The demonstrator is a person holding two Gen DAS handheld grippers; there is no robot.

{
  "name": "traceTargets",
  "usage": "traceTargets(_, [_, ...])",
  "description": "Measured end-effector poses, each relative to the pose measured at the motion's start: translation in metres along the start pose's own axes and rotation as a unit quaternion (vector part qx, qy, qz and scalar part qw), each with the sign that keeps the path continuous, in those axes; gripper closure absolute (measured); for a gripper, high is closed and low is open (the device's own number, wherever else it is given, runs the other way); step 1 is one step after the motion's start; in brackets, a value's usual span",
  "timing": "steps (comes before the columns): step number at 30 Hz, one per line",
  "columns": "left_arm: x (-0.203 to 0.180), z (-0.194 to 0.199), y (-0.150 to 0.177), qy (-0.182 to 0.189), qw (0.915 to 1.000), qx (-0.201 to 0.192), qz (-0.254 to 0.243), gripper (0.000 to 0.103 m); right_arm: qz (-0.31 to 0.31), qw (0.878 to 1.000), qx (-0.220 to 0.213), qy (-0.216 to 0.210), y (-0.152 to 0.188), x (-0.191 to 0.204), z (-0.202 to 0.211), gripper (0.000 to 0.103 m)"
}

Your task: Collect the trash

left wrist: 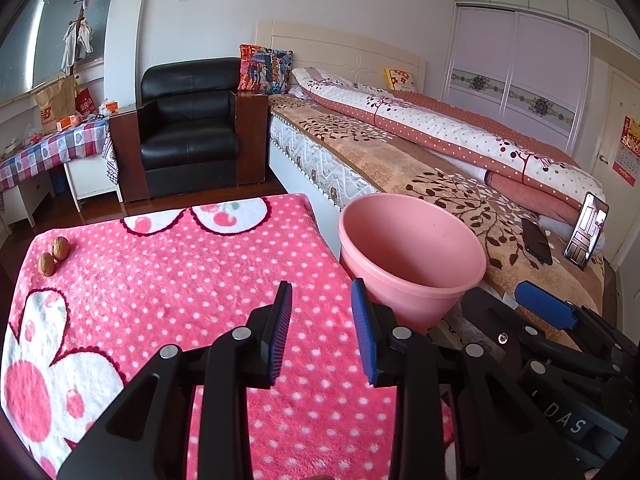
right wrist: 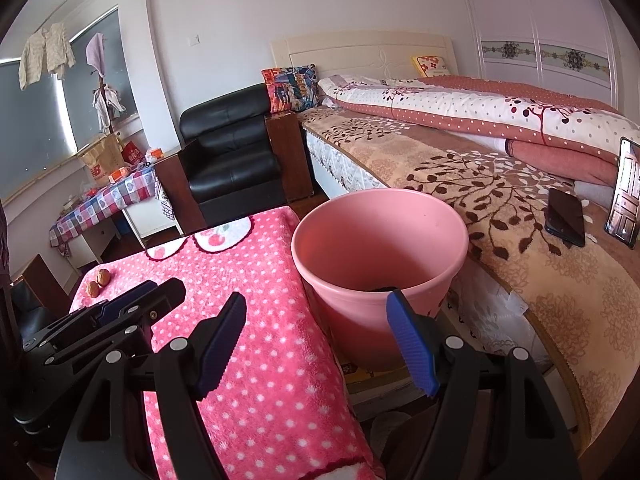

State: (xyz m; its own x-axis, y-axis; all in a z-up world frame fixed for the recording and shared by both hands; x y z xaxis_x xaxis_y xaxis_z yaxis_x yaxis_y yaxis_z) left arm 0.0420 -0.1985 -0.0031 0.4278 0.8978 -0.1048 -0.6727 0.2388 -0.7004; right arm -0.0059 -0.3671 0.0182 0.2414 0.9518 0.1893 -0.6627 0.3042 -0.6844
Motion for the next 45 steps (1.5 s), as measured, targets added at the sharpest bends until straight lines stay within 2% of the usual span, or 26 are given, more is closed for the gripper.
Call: traceTargets(45, [0.0, -0.012, 0.004, -0.001, 0.9999, 0.011, -0.002, 0.072, -0.006, 1.0, 0.006, -0.009, 0.0, -0.002, -0.011, 0.031])
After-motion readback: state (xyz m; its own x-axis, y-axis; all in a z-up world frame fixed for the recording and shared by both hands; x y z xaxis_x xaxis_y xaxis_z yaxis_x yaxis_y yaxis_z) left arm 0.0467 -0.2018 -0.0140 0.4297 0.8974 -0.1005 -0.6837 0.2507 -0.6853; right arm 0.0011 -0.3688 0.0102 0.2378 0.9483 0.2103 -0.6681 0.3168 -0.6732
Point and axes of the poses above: each gripper's, at about its wrist camera, not at the fingertips, and z roughly against the way its jaws point, x to its left, y to its underside, the point moved 4 cm from there along -z, roughly the way its jaws point, and after that the axes turned 10 degrees about x, right-handed, at the moved point
